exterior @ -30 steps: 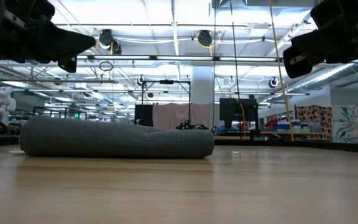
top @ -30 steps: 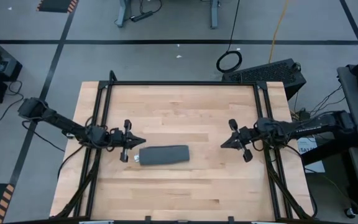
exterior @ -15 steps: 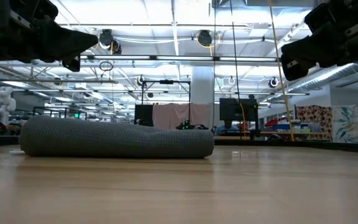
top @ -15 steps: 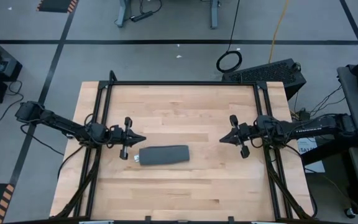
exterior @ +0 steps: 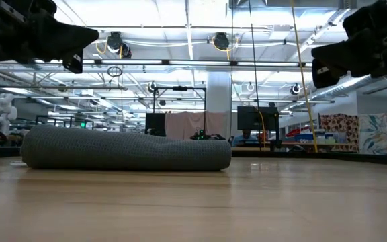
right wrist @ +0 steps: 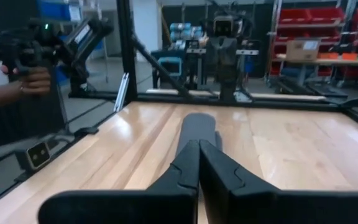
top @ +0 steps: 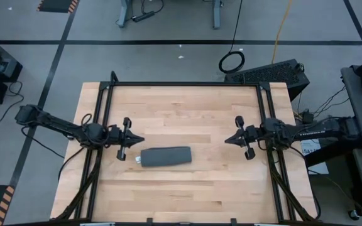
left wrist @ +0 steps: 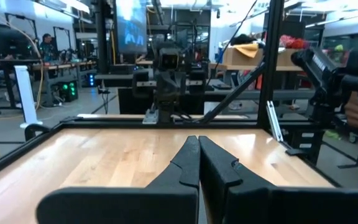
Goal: Roll towel into tight, uniform cylinder
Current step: Return to Home Position
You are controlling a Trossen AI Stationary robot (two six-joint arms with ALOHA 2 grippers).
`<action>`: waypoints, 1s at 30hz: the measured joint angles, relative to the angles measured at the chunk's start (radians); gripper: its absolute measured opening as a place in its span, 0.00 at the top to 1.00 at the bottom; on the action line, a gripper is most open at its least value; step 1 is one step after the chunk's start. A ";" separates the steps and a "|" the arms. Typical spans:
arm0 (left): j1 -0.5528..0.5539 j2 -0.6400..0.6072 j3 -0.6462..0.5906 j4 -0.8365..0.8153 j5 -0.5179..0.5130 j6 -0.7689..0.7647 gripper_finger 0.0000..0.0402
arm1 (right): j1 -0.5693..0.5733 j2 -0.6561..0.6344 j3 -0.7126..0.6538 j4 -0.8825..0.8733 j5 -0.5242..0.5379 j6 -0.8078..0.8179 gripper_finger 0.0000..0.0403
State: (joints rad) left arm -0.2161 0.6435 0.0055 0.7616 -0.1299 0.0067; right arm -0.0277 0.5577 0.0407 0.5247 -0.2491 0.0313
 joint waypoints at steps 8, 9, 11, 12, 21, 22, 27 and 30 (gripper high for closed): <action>0.000 -0.127 0.000 -0.104 0.000 0.000 1.00 | -0.005 -0.078 -0.027 -0.027 0.011 0.025 1.00; 0.000 -0.141 0.000 -0.124 0.000 -0.001 1.00 | -0.005 -0.088 -0.027 -0.045 0.009 0.017 1.00; 0.000 -0.175 0.000 -0.171 0.000 -0.001 1.00 | -0.005 -0.113 -0.026 -0.080 0.006 0.004 1.00; 0.000 -0.192 0.000 -0.191 0.000 -0.001 1.00 | -0.005 -0.127 -0.026 -0.103 0.006 -0.003 1.00; 0.000 -0.355 0.000 -0.377 0.003 -0.001 1.00 | -0.005 -0.303 -0.026 -0.231 -0.039 0.012 1.00; 0.000 -0.375 0.000 -0.395 0.004 -0.002 1.00 | -0.005 -0.325 -0.026 -0.252 -0.037 0.012 1.00; 0.000 -0.480 -0.001 -0.510 0.003 -0.009 1.00 | -0.005 -0.432 -0.026 -0.368 0.024 0.034 1.00; 0.000 -0.551 -0.001 -0.608 -0.005 -0.027 1.00 | -0.005 -0.506 -0.026 -0.435 0.096 0.059 1.00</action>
State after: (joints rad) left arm -0.2161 0.0924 0.0044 0.1540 -0.1353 -0.0207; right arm -0.0322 0.0512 0.0147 0.0895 -0.1533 0.0905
